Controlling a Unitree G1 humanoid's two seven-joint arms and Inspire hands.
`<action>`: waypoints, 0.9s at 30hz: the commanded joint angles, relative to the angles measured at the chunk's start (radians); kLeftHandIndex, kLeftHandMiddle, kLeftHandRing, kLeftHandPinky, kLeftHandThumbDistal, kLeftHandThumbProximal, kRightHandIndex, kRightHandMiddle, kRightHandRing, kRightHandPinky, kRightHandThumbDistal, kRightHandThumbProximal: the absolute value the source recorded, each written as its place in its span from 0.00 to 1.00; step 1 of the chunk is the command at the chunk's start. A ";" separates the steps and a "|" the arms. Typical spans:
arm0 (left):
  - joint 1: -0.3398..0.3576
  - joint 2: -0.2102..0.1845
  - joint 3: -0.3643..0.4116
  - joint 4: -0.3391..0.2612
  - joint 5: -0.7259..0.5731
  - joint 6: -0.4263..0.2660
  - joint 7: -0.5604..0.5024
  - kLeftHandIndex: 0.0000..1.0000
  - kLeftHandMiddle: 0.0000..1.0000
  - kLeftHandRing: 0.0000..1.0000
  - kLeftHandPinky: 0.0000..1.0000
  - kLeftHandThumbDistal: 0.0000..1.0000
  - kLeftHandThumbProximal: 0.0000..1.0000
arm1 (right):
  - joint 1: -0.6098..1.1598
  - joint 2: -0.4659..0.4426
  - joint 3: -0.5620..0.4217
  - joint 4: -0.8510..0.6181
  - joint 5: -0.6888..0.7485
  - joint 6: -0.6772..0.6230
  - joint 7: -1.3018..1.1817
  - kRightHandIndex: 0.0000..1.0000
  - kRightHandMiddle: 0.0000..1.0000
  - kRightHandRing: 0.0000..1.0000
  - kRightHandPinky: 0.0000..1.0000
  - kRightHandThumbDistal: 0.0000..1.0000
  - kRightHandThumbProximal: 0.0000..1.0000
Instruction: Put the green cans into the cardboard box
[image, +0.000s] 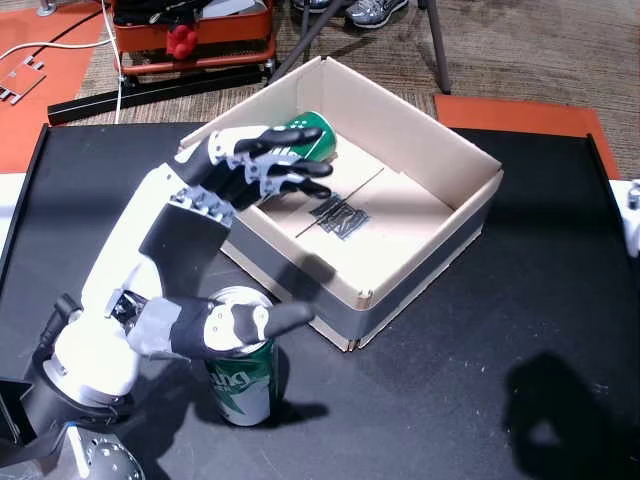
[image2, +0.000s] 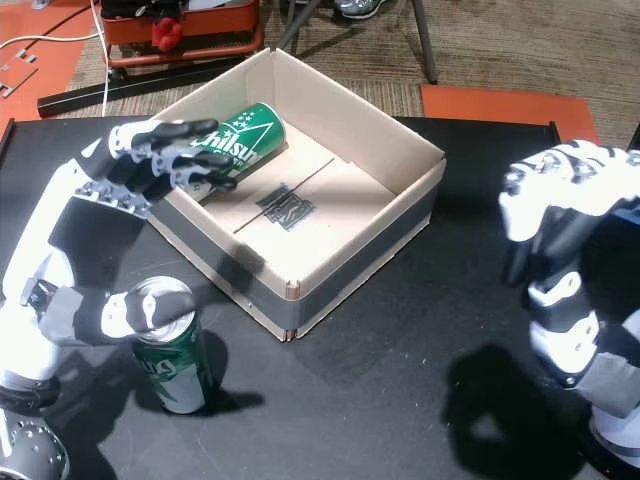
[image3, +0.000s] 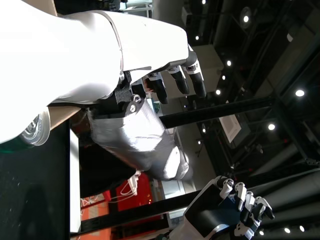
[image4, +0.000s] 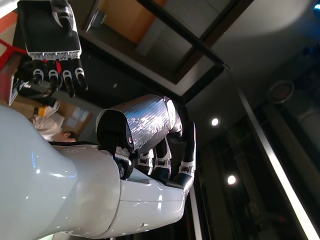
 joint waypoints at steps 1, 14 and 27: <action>0.014 0.008 -0.011 -0.010 0.016 0.005 -0.003 0.63 0.72 0.82 0.77 0.92 0.00 | 0.023 0.014 -0.004 -0.019 -0.003 -0.002 -0.012 0.07 0.24 0.35 0.21 0.58 0.00; -0.006 0.071 0.011 -0.025 0.012 0.020 0.072 0.67 0.72 0.77 0.75 0.88 0.04 | 0.023 0.008 -0.022 -0.027 -0.022 0.001 -0.053 0.09 0.19 0.26 0.15 0.63 0.00; 0.004 0.079 0.011 -0.053 0.042 0.046 0.158 0.65 0.70 0.74 0.71 0.93 0.00 | 0.009 -0.035 -0.029 -0.048 0.037 0.086 0.005 0.14 0.26 0.33 0.13 0.68 0.00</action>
